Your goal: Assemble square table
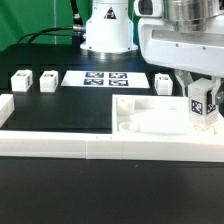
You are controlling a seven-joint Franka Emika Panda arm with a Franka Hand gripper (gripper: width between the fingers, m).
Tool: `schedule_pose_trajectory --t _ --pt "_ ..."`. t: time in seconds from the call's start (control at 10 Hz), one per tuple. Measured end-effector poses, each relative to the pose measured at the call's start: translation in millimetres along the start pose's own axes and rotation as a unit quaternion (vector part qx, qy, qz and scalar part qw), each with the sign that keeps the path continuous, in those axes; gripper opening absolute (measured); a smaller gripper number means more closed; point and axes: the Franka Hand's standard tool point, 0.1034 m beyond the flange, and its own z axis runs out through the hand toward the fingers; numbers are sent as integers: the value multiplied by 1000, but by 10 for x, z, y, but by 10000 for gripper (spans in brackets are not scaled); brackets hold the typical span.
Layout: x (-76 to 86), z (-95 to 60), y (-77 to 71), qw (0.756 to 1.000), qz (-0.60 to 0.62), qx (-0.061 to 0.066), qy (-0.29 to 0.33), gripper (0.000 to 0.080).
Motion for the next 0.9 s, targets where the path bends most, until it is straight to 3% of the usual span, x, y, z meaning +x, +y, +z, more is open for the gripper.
schedule_pose_trajectory --t 0.3,0.5,0.7,0.8,0.9 --pt "-120 40 -27 995 104 -6 5 294" --pt "-136 50 -34 988 153 -1 2 294" --pt "-161 56 -38 986 164 2 0 294" --pt "-163 58 -38 990 142 2 0 358" --pt "-156 57 -32 994 114 1 0 358"
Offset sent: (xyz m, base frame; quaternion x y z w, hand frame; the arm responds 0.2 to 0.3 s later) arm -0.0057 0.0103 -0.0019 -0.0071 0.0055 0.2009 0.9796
